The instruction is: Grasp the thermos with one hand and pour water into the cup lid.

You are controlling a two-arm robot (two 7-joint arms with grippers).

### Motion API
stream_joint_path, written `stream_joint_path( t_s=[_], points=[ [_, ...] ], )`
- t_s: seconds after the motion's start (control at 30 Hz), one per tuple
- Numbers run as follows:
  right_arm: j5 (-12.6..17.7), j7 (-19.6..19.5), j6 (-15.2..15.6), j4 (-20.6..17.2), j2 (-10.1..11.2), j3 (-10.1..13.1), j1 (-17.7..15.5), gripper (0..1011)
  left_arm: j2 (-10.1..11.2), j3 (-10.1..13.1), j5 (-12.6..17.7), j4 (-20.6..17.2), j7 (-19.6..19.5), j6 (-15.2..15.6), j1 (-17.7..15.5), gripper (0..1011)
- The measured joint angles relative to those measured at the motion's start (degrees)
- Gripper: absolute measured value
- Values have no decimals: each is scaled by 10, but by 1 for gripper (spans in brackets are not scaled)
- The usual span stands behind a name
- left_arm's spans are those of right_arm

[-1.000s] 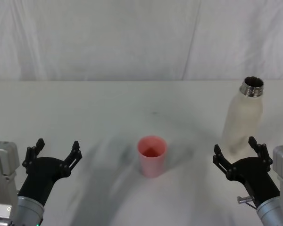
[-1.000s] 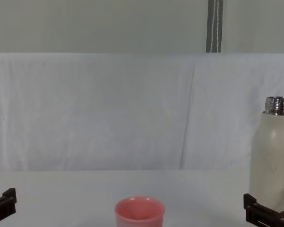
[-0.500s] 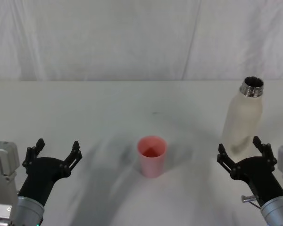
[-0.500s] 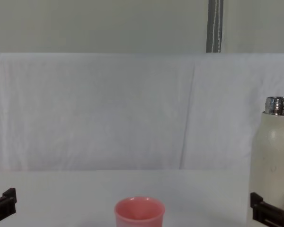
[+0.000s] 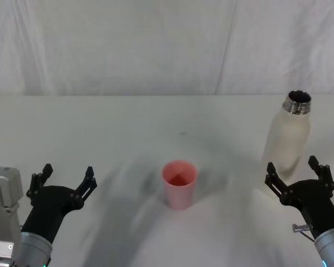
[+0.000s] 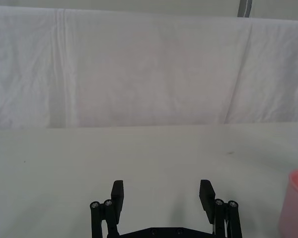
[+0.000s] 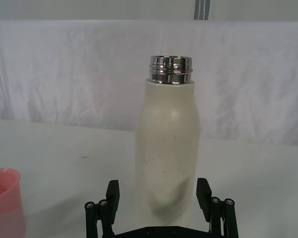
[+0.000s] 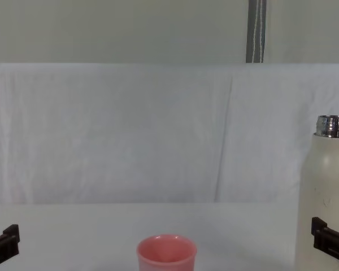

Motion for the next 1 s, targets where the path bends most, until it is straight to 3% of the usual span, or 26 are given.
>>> stream_joint_path(
  t_s=[0.5,1.0],
  points=[
    [-1,26,-10,17,-21,19,6,1001,0,0,0,0,0,0,0,1001],
    [-8,48,-20,59,-35,32,36,1001,0,0,0,0,0,0,0,1001]
  ],
)
